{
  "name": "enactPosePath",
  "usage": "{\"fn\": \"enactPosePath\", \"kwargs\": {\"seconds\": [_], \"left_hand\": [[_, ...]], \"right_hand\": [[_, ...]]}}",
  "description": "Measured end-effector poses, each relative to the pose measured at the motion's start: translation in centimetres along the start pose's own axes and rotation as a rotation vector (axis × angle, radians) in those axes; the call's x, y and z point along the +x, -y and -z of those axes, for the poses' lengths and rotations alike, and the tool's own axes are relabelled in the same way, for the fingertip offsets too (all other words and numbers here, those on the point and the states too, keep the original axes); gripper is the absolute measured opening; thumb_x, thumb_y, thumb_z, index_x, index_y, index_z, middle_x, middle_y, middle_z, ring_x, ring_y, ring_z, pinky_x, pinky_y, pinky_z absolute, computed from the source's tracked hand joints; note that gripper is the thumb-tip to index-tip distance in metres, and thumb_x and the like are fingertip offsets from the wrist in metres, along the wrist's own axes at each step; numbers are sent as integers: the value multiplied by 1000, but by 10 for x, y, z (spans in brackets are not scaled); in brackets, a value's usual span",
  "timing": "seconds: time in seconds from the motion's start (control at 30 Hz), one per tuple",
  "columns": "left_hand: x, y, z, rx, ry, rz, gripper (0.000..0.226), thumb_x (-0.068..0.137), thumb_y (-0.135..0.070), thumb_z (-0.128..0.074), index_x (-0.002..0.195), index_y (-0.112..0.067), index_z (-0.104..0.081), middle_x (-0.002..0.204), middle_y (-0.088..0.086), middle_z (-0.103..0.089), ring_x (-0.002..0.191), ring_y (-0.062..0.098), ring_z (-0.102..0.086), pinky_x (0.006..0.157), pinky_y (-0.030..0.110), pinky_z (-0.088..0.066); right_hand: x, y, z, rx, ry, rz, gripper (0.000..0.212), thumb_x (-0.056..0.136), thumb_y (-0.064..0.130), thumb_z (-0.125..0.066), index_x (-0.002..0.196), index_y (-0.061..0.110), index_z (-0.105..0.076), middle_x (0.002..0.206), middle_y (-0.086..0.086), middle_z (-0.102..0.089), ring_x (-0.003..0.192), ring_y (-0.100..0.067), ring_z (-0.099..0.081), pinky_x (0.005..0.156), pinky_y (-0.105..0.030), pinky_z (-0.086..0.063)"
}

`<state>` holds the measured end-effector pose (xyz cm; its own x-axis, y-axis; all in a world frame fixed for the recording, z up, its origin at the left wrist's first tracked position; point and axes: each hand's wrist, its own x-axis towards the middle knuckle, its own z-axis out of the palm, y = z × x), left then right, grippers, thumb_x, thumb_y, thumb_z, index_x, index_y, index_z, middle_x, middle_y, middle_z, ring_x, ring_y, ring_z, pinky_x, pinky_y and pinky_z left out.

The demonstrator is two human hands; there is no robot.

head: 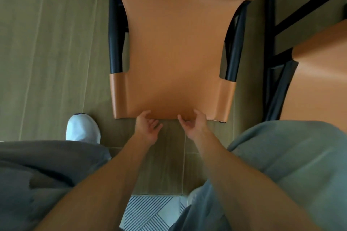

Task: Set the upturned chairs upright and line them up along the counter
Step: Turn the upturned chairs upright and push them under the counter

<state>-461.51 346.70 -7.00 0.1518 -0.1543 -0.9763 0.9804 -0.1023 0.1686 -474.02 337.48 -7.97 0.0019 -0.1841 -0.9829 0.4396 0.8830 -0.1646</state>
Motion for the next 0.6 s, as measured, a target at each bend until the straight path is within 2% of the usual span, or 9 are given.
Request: {"fn": "enactPosePath", "kwargs": {"seconds": [0.07, 0.13, 0.2, 0.33, 0.4, 0.5, 0.6], "left_hand": [[-4, 1, 0, -47, 20, -5, 70, 100, -22, -53, 156, 1, -19, 162, 18, -28, 149, 31, -31, 120, 46, -30], [-6, 2, -3, -56, 25, -7, 62, 99, -23, -53, 152, 2, -30, 157, 18, -36, 146, 32, -37, 120, 43, -31], [-6, 2, -4, -48, 20, -23, 54, 100, -23, -54, 146, 1, -41, 150, 19, -45, 139, 33, -45, 117, 42, -36], [-13, 2, -4, -36, 40, -22, 53, 100, -25, -56, 146, 0, -43, 146, 22, -48, 136, 36, -48, 114, 46, -40], [-19, 0, -4, -34, 55, -22, 54, 100, -26, -58, 146, -1, -44, 144, 23, -49, 135, 36, -49, 110, 46, -43], [-38, -10, -8, -35, 71, -30, 55, 101, -32, -59, 145, -3, -45, 136, 21, -55, 129, 36, -54, 98, 45, -49], [-74, -23, -18, -6, 46, -18, 53, 102, -30, -56, 144, -1, -44, 140, 23, -57, 118, 35, -60, 93, 45, -51]], "right_hand": [[-5, 1, 8, 28, 4, -12, 23, 100, 25, -57, 109, 4, -57, 135, -26, -49, 95, -35, -59, 79, -39, -58], [-7, 1, 14, -9, 33, -26, 33, 100, 28, -57, 119, 1, -56, 130, -25, -52, 93, -33, -60, 72, -37, -57], [-11, 2, 15, -64, 38, -28, 38, 100, 27, -57, 127, -1, -53, 117, -23, -57, 86, -31, -60, 68, -35, -55], [-20, 3, 11, -162, -9, -12, 35, 103, 27, -56, 122, -2, -49, 96, -20, -55, 80, -31, -60, 72, -34, -57], [-28, 1, 8, -205, -33, 18, 33, 103, 29, -56, 122, 2, -50, 93, -20, -56, 78, -30, -61, 62, -30, -60], [-50, -2, 0, -215, -73, 66, 40, 103, 31, -55, 132, 4, -49, 99, -19, -61, 82, -29, -64, 42, -21, -55], [-86, 0, -13, -205, -110, 109, 50, 102, 28, -55, 144, 2, -42, 130, -22, -61, 110, -34, -66, 36, -18, -49]]}}
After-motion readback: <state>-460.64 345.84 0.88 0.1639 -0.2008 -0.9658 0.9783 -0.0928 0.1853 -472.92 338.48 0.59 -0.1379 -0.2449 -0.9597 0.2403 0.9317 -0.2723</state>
